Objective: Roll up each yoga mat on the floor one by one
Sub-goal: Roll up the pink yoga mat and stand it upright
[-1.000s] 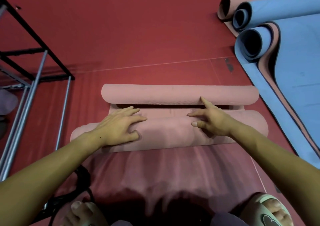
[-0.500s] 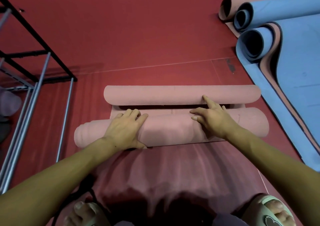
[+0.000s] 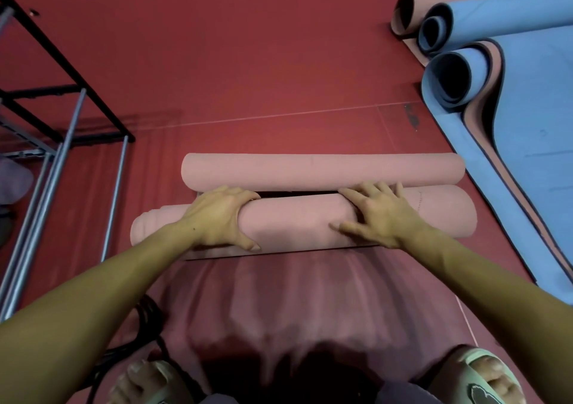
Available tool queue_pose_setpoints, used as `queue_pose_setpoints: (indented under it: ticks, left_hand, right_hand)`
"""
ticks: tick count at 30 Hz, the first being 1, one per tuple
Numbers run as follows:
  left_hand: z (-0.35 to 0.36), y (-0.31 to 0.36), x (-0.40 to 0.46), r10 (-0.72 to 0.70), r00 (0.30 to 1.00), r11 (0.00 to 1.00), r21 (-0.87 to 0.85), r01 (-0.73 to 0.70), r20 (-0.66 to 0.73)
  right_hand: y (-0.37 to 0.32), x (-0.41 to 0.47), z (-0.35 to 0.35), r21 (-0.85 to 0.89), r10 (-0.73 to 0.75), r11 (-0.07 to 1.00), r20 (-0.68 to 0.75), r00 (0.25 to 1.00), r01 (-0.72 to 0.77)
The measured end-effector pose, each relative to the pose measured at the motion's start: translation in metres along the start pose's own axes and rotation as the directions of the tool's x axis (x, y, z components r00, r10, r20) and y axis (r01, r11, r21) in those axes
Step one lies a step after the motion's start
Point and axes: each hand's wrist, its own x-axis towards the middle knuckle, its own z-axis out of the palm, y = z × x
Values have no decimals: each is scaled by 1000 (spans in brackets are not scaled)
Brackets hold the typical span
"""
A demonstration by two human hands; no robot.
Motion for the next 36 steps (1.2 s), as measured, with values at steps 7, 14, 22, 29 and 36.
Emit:
queue_pose_setpoints:
  ticks: [7,14,22,29,36]
  left_hand:
    - [0,-2,4,17,1000,1000,-14,-17,13]
    - [1,-8,6,31,997,998,-49,-28,64]
    - [5,-2,-8,71,978,997,-19,-69,198]
    - [14,-3,-23,107,912,989,-140,-55,396]
    - [8,-6,-29,107,903,962,-274,12,416]
  right_hand:
    - [3,1,-1,-111,-27,993,34,999,31]
    - [-3,-1,-8,-135,-38,990,66,997,47]
    - [-8,-19,-2,-101,-81,990,167,983,98]
    - [-13,-39,8,77,-124,992,309,943,105]
    - [-10,-33,2,113,-84,993,418,904,41]
